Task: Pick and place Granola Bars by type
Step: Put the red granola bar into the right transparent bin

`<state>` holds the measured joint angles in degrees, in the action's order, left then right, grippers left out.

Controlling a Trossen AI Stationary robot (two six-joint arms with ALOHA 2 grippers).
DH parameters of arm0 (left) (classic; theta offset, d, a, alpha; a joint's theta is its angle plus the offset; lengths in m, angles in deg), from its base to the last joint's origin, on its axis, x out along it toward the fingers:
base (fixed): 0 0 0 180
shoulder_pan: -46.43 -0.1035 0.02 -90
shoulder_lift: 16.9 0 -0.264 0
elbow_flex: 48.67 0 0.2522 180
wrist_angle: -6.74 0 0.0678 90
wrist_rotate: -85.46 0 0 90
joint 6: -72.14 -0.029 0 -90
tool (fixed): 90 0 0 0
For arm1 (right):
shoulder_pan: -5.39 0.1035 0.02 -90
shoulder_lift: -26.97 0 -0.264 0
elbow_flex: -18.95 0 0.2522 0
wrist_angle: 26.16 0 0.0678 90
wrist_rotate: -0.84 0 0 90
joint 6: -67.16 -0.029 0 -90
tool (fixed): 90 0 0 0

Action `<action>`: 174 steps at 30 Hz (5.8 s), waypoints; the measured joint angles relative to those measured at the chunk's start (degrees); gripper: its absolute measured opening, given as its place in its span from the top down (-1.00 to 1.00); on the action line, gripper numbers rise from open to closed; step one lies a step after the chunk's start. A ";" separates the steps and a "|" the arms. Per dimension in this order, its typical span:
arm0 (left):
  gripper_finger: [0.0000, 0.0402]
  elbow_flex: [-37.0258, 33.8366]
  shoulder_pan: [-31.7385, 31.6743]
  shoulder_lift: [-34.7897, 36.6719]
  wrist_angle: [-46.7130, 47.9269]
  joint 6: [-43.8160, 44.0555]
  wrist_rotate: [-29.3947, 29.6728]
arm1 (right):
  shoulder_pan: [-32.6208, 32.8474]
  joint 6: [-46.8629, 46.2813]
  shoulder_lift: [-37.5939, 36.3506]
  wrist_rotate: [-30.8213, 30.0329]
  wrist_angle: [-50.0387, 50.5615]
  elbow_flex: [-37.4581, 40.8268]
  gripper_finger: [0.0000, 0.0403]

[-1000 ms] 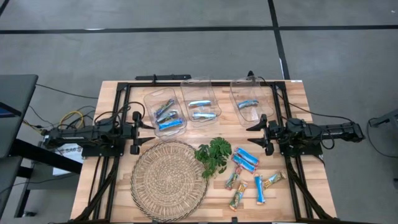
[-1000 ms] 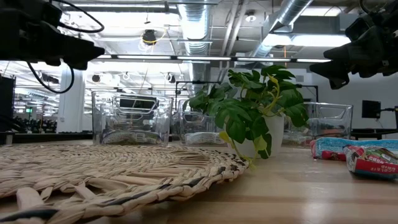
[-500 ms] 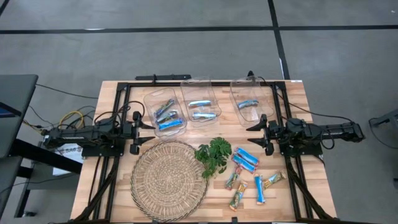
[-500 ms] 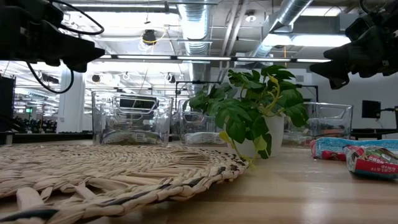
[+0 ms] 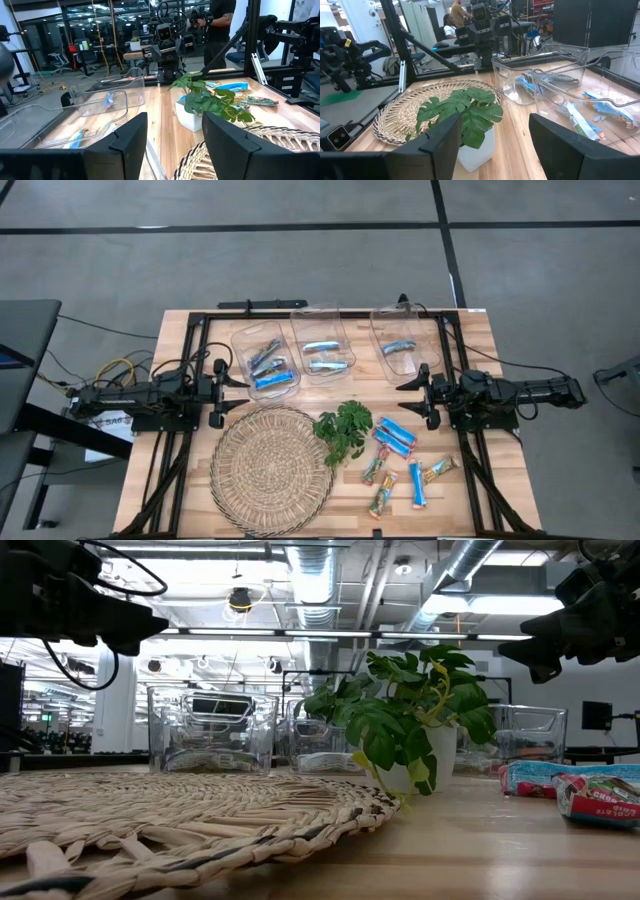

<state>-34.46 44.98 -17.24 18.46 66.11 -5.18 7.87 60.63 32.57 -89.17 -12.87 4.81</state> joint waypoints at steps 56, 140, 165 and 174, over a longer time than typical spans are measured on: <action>0.09 -0.07 -0.02 -0.01 0.02 -0.20 0.00 | 22.86 -47.01 72.51 -9.49 50.06 -43.06 -0.12; 0.09 -0.04 -0.02 -0.02 0.00 -0.20 0.00 | 20.93 -38.97 79.74 -13.45 42.19 -43.04 -0.40; 0.09 -0.05 -0.02 -0.03 0.02 -0.20 -0.01 | 18.01 -37.54 79.83 -11.83 33.43 -37.03 -0.37; 0.09 -0.04 0.00 -0.02 0.02 -0.20 -0.02 | 18.01 -38.46 79.54 -11.87 31.69 -36.84 0.12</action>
<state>-34.51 44.98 -17.26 18.48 65.92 -5.20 25.88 22.17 112.11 -101.05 18.82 -32.03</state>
